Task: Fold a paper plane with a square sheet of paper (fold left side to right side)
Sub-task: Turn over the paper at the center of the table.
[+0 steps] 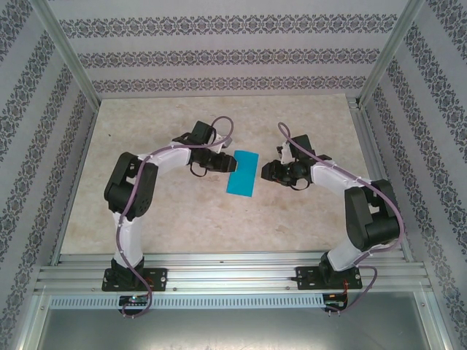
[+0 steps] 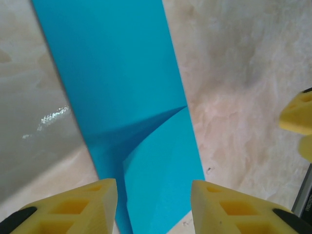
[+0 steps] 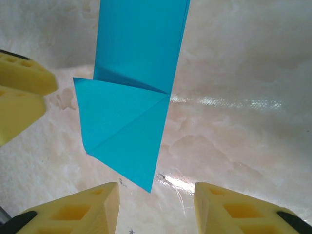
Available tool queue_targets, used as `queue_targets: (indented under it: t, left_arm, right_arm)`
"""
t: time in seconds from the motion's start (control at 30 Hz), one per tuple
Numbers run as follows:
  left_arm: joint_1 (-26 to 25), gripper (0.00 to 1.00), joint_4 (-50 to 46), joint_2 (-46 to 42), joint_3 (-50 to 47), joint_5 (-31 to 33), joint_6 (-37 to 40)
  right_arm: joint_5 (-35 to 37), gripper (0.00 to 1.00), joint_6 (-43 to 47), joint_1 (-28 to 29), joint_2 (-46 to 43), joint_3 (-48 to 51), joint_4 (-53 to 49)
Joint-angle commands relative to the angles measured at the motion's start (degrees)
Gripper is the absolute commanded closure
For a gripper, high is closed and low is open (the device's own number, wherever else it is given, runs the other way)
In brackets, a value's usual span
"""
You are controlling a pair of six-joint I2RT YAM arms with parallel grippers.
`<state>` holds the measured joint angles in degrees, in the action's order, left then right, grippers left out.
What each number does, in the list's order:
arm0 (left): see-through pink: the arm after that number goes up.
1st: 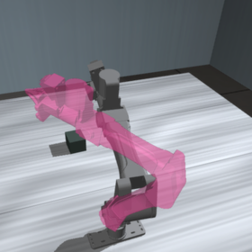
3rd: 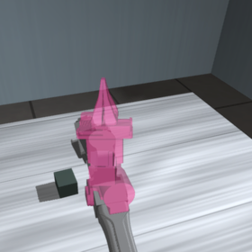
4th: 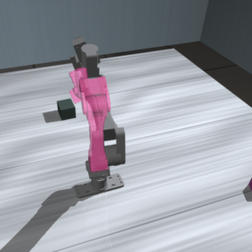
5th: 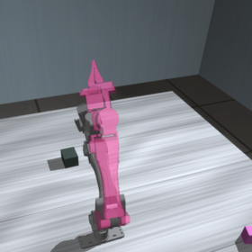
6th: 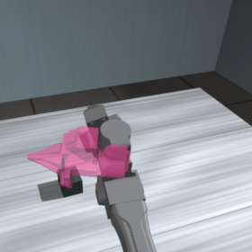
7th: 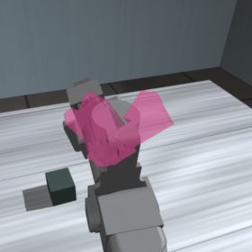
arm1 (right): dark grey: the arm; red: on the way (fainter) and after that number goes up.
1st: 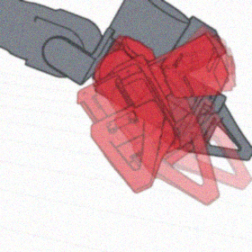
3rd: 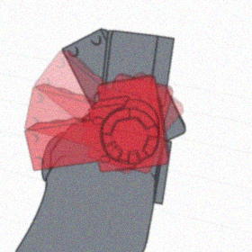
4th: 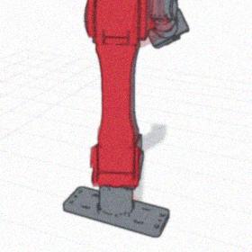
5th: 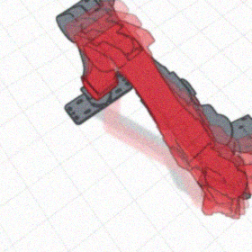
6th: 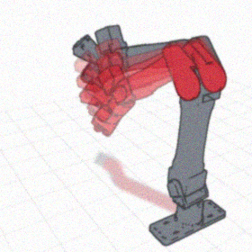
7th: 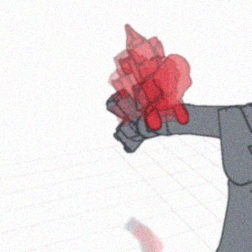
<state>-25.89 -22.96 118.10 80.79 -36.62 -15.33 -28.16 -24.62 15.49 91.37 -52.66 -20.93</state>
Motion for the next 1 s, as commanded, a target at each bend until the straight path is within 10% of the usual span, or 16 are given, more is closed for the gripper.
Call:
queue_targets:
  t: [0.0, 0.47, 0.97]
  left_arm:
    - [0.1, 0.57, -3.5, 2.0, 2.9, -2.0, 3.1]
    - [-0.5, 0.97, -2.4, 1.2, 3.2, -4.8, 2.9]
    - [-0.1, 0.99, 1.0, -3.1, -0.7, -5.5, 0.3]
  right_arm:
    - [-0.8, 0.53, -0.3, -0.1, -2.2, 1.4, 2.1]
    - [-8.0, 0.47, -7.8, -1.0, -2.3, 7.6, 15.5]
    - [-14.8, 0.42, -22.3, 0.6, 10.7, 5.5, 39.1]
